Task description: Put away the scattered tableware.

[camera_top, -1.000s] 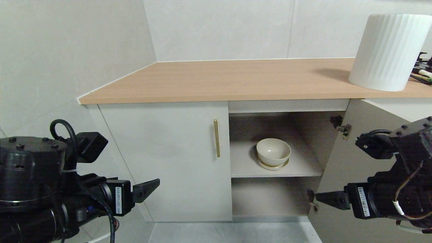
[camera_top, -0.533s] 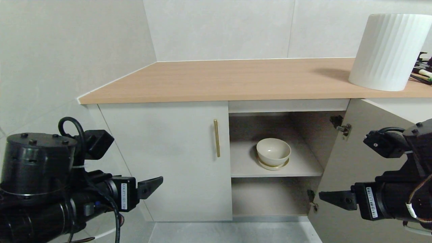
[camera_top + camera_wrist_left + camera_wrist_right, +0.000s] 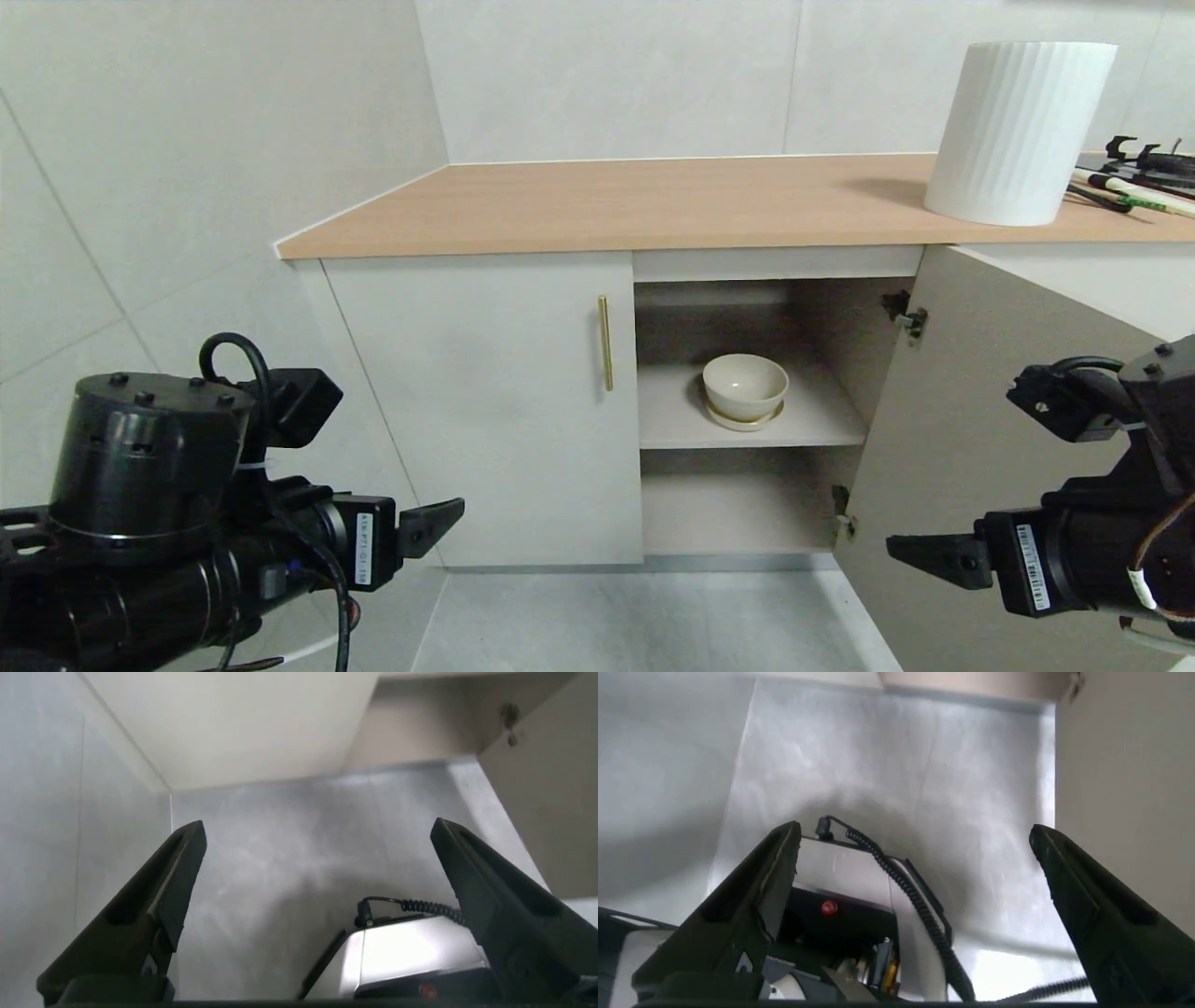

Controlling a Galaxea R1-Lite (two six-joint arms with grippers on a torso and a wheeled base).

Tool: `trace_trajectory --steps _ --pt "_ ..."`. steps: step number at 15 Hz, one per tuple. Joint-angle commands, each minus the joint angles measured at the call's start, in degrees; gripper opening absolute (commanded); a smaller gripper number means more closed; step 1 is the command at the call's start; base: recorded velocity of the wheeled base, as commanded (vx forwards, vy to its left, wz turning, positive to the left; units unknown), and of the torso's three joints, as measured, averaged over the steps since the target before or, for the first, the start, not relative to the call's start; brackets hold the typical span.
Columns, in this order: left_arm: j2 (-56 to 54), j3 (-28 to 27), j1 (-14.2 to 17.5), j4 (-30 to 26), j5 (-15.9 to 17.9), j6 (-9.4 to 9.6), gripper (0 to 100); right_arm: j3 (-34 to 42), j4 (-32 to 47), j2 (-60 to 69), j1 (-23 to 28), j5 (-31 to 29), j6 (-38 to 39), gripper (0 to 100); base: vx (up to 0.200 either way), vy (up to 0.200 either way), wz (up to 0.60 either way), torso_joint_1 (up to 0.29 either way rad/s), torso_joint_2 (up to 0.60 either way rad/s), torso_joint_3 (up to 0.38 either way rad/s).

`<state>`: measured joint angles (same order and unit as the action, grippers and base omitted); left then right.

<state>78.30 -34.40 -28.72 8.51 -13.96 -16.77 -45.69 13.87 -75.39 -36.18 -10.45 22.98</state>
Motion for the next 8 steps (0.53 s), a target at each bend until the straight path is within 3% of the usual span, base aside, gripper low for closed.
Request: trace_trajectory --steps 1,3,8 --pt "0.45 0.04 -0.02 0.02 -0.02 -0.01 100 0.34 -0.07 -0.20 -0.03 -0.01 -0.30 100 -0.200 0.000 0.00 -0.002 0.00 0.002" --pt "0.45 0.04 -0.11 0.02 -0.02 -0.01 100 0.60 -0.07 -0.29 -0.03 -0.01 -0.57 100 -0.200 0.000 0.00 -0.005 0.00 -0.002" --pt "0.45 0.12 -0.28 0.02 -0.02 -0.01 100 0.69 -0.07 -0.29 -0.03 0.08 -0.57 100 0.000 0.000 0.00 0.000 0.00 0.000"
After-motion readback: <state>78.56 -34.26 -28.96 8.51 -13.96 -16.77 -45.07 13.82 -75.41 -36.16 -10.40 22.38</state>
